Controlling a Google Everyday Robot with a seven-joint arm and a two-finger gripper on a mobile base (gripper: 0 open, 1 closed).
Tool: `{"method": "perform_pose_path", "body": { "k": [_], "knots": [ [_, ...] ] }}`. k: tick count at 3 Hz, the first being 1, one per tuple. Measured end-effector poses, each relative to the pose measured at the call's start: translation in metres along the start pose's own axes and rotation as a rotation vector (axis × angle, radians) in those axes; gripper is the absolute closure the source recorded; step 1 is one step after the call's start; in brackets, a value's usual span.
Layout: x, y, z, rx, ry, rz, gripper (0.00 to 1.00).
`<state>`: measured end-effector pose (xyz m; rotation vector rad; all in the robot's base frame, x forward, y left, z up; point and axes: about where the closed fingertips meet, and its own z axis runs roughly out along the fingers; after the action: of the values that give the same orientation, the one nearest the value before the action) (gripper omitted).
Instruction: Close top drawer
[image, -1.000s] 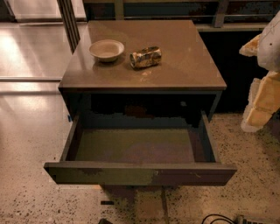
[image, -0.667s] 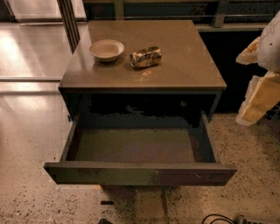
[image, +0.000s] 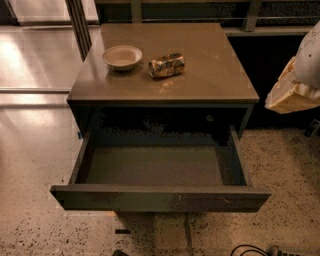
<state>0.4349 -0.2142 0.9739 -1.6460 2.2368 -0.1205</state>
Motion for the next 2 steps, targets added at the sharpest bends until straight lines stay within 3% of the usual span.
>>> {"method": "perform_pose_path", "body": {
  "k": [1, 2],
  "knots": [
    [0.011, 0.034, 0.031, -0.074, -0.051, 0.11, 0.98],
    [0.012, 0.077, 0.079, -0.21, -0.112, 0.165, 1.0]
  ]
}}
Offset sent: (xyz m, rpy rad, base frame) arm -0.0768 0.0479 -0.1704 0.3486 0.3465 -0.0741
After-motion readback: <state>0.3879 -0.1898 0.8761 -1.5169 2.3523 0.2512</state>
